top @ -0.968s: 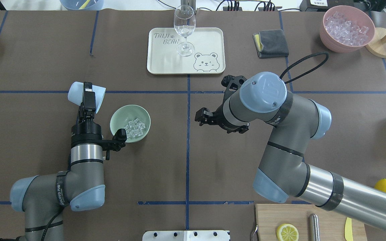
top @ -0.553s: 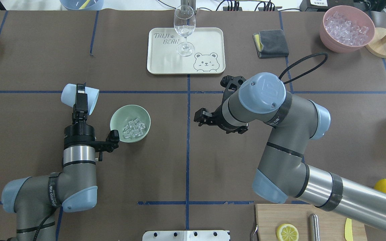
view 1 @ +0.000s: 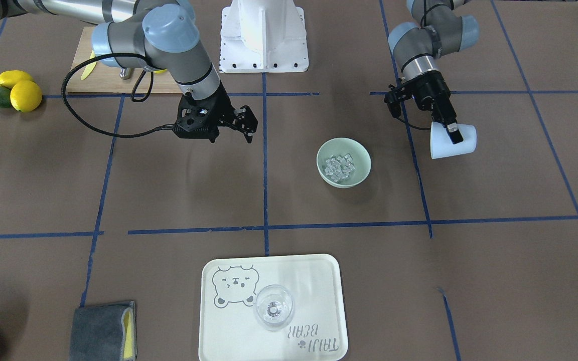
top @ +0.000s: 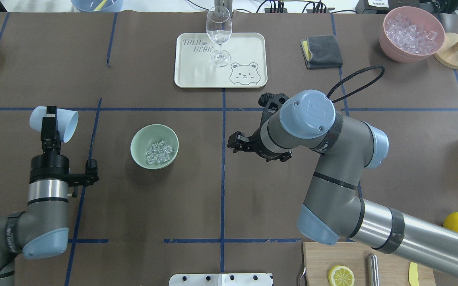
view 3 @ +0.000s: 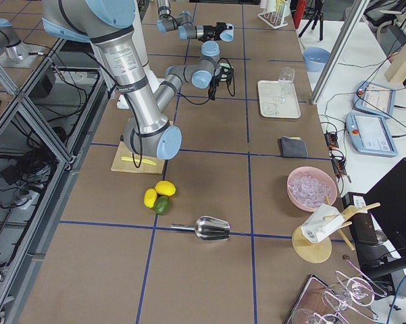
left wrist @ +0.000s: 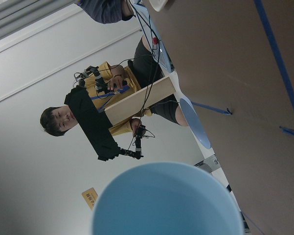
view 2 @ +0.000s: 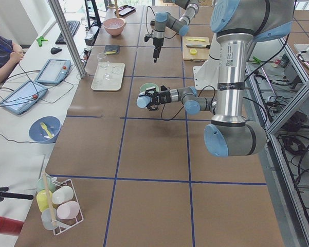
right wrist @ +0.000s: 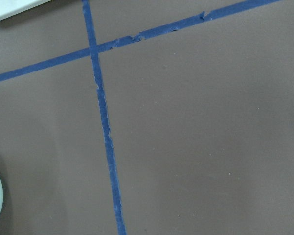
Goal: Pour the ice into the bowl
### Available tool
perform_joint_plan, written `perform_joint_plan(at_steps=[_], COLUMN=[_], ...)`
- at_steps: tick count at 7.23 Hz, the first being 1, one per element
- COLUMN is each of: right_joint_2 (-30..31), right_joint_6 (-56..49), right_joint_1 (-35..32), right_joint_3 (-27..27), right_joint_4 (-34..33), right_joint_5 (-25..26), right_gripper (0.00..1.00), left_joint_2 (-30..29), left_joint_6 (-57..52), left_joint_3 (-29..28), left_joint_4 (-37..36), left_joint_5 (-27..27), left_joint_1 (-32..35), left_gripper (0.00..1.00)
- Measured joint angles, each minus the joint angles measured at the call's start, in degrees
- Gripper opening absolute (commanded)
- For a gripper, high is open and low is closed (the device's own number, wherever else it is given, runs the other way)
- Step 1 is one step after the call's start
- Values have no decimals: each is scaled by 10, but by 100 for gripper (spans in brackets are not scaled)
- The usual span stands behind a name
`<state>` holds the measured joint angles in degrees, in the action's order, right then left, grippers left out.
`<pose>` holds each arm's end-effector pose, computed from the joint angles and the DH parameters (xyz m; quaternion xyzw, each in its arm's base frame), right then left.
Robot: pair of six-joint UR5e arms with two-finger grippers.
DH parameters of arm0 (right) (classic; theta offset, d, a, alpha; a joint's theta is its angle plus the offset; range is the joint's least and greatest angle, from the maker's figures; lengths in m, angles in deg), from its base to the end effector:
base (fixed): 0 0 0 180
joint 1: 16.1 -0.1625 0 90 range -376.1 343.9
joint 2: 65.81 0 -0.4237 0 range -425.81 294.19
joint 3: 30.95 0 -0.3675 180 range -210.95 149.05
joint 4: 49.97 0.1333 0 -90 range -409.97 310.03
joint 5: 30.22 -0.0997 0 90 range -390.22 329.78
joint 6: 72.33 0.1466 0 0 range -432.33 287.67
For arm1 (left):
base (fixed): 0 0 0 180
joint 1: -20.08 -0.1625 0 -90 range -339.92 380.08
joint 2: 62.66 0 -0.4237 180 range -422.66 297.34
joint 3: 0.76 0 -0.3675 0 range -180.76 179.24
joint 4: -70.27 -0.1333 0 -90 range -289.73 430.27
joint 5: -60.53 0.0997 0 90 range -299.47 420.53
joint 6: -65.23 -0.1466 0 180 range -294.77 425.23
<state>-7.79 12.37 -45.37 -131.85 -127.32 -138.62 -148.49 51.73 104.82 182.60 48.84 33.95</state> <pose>-0.5374 -0.4010 0.2684 0.0015 -0.4811 0.1085 0.8699 0.3500 -0.3716 0.4817 0.5063 -0.3993 0.3930 0.6556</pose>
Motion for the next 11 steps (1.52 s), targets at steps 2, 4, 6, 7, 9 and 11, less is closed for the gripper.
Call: perform_joint_plan(at_steps=[2, 4, 6, 7, 9, 11], right_joint_2=[-1, -3, -4, -4, -5, -5], right_joint_6=[7, 17, 21, 22, 23, 23], right_joint_1=[8, 20, 28, 30, 31, 32], right_joint_3=[-1, -2, -2, -3, -3, -3], right_joint_4=[0, 0, -1, -1, -1, -1], right_joint_5=[7, 22, 33, 35, 38, 39], right_gripper=[100, 100, 100, 100, 100, 100], left_joint_2=[94, 133, 140, 141, 141, 140], left_joint_6=[0, -16, -50, -56, -53, 2], left_joint_3=[-23, -90, -137, -162, -189, -195], left_joint_4=[175, 374, 532, 618, 725, 774], left_joint_5=[2, 2, -19, -43, -77, -104], left_joint_1=[1, 1, 1, 1, 1, 1], left_gripper=[0, 0, 0, 0, 0, 0])
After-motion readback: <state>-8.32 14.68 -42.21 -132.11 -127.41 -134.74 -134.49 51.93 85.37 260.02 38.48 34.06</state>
